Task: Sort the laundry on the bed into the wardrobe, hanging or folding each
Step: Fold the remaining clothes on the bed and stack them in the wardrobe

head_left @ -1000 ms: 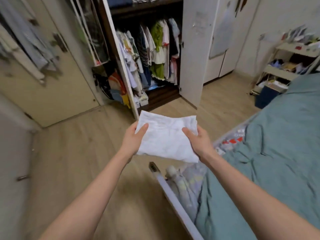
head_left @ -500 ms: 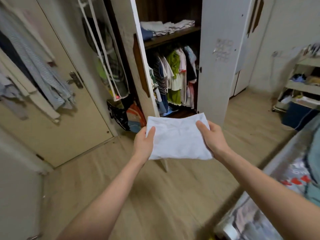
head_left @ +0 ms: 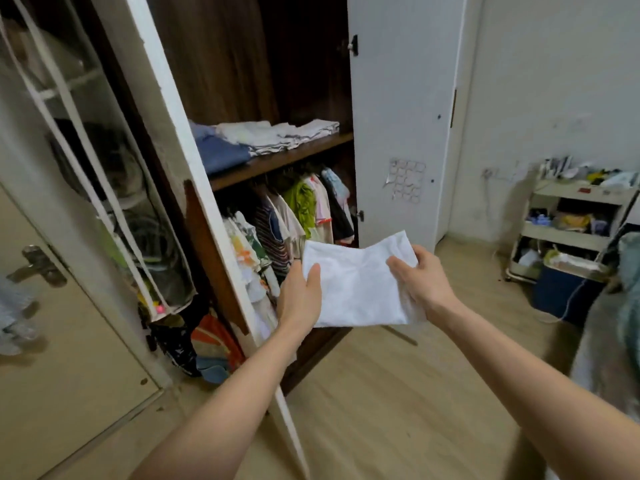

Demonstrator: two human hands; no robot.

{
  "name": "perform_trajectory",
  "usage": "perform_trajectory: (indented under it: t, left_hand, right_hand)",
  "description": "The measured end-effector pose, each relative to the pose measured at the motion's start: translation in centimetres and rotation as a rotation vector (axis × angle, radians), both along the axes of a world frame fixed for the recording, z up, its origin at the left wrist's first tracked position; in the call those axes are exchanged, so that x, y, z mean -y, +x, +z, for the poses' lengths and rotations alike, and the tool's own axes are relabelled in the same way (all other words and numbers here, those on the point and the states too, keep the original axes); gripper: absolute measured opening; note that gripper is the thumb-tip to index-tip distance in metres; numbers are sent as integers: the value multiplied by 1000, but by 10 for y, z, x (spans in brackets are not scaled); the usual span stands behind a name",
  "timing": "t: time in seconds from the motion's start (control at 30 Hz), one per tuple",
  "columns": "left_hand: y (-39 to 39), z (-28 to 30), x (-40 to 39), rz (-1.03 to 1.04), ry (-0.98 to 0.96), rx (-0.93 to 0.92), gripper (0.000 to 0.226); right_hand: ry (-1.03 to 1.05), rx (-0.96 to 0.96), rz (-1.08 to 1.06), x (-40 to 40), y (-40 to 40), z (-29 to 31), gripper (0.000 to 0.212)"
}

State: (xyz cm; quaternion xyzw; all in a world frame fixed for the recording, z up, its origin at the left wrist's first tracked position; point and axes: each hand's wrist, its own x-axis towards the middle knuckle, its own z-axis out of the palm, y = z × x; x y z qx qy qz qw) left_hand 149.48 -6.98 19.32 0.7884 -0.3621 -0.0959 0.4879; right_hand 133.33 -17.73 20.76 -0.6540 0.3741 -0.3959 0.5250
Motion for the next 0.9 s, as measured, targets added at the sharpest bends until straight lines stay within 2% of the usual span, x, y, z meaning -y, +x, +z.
perform_trajectory:
  t: [0.2, 0.33, 0.43, 0.57, 0.73, 0.9]
  left_hand:
    - [43, 26, 199, -35, -45, -12, 43]
    - [74, 49, 315, -52, -68, -7, 36]
    - [97, 63, 378, -62, -78, 56, 33]
    - [144, 70, 447, -56, -80, 175, 23]
    - [224, 85, 512, 116, -173, 217, 25]
    - [299, 103, 526, 293, -200, 166, 28]
  right_hand:
    - [-198, -66, -196, 156, 45, 44, 8]
    - [-191, -11, -241, 252, 72, 78, 27]
    - [-170, 15, -243, 319, 89, 84, 32]
    - [-250, -45, -224, 414, 130, 81, 15]
    - [-310, -36, -40, 519, 228, 94, 9]
    - [-406, -43, 219, 581, 341, 118, 13]
